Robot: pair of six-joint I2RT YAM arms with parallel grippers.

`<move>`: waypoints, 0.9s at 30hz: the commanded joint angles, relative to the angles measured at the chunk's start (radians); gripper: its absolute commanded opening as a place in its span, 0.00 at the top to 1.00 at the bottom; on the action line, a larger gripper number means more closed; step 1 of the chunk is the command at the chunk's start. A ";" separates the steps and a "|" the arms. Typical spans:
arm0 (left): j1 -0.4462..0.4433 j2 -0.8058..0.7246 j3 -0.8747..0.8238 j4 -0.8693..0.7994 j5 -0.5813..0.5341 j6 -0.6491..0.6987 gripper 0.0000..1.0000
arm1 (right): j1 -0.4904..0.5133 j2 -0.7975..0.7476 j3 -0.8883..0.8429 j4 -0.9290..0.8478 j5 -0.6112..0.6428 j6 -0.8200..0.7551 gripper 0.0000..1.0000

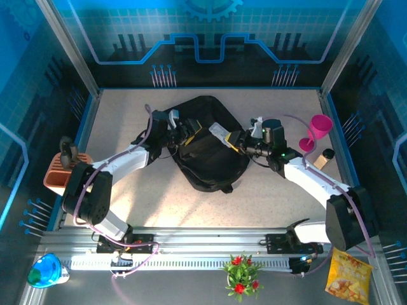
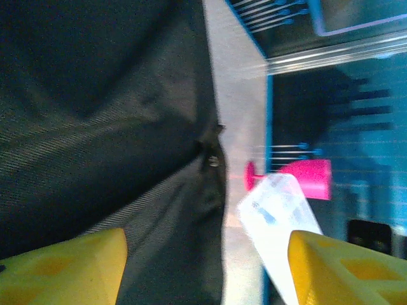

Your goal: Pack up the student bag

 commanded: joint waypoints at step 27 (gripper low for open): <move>-0.036 0.149 0.216 -0.419 0.016 0.495 0.76 | 0.013 0.066 0.182 -0.279 0.040 -0.113 0.75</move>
